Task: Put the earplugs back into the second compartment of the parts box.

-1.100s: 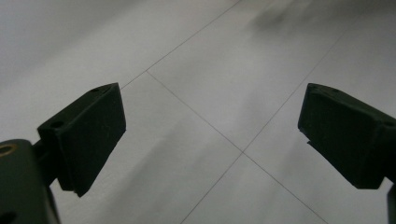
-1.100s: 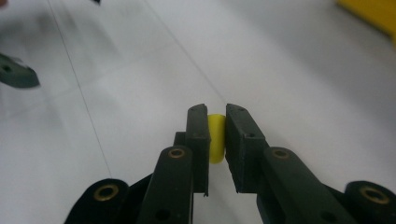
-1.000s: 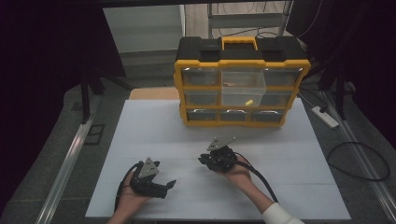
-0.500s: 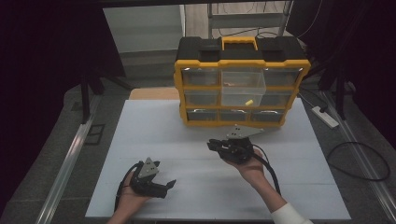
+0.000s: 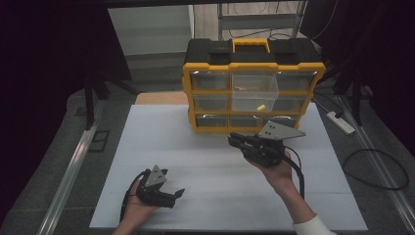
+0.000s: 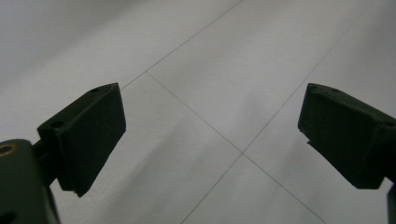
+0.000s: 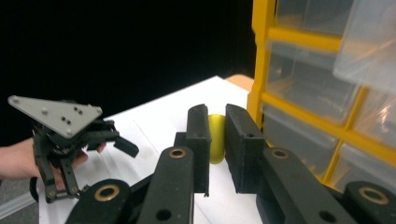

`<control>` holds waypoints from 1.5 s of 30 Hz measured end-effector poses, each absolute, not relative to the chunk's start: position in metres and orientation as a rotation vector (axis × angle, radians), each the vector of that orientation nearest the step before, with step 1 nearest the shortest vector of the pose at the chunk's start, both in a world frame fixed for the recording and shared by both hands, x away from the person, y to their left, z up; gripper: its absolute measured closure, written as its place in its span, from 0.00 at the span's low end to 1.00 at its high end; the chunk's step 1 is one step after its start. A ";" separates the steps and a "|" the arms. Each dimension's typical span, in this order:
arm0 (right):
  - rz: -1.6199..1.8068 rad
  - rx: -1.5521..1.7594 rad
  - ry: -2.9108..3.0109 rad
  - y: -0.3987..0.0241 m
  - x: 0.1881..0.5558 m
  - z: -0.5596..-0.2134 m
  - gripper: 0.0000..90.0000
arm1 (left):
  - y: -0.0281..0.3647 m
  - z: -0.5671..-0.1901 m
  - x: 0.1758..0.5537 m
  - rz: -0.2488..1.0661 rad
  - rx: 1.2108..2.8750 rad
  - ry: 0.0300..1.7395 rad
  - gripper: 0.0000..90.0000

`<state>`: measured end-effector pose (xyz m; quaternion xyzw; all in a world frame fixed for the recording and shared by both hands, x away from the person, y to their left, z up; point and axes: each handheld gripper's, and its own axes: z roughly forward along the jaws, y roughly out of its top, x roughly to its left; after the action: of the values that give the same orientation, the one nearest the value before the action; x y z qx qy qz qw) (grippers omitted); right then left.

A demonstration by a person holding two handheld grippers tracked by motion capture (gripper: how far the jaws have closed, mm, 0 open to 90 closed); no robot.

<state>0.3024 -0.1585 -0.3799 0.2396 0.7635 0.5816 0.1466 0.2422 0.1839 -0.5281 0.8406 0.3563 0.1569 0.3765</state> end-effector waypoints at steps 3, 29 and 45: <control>1.691 0.677 2.165 -0.164 0.299 -0.371 0.89 | 0.184 -0.528 0.242 0.399 2.153 0.912 0.09; 1.678 0.703 1.981 -0.189 0.325 -0.285 0.89 | 0.184 -0.527 0.242 0.400 2.144 0.916 0.09; 1.571 0.888 1.916 -0.197 0.379 -0.279 0.89 | 0.184 -0.528 0.243 0.398 2.150 0.910 0.09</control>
<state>0.3787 -0.1970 -0.2791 0.3265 0.7045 0.5776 0.2519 0.2427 0.1842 -0.5277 0.8407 0.3560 0.1556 0.3772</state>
